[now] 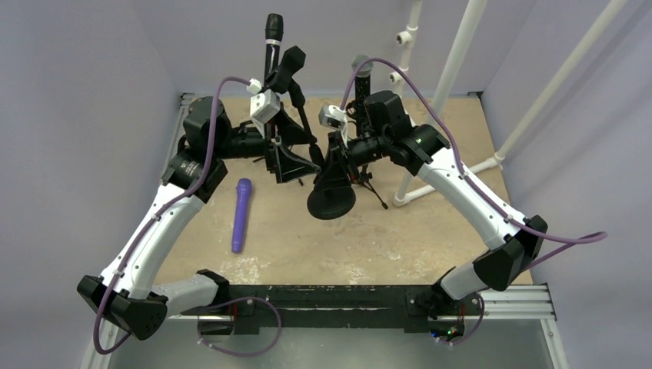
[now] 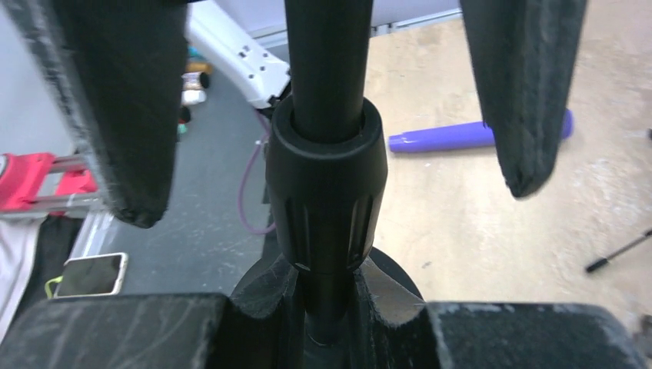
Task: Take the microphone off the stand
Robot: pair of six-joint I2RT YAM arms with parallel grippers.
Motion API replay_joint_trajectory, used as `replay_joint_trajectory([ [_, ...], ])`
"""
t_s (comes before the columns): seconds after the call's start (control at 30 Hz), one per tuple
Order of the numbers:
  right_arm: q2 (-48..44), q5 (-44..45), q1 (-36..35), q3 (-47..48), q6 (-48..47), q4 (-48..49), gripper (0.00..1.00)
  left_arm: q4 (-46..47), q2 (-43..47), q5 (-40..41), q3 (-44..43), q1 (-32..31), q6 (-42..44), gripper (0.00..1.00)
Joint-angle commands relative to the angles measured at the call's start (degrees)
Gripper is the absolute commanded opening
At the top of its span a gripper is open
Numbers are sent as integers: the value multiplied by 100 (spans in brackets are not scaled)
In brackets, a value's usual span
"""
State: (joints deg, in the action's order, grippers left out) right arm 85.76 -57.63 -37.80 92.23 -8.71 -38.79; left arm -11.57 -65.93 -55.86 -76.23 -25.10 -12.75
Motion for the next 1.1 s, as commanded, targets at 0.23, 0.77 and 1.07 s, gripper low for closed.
replay_joint_trajectory([
  [0.23,-325,-887,20,-195,-42,192,0,1780,-433,-903,275,41,-870,49],
  [0.77,-400,2660,23,28,6,243,0,595,-135,2078,526,32,-2291,0],
  [1.07,-270,2996,18,138,13,244,0,57,-44,2239,296,32,-2104,67],
])
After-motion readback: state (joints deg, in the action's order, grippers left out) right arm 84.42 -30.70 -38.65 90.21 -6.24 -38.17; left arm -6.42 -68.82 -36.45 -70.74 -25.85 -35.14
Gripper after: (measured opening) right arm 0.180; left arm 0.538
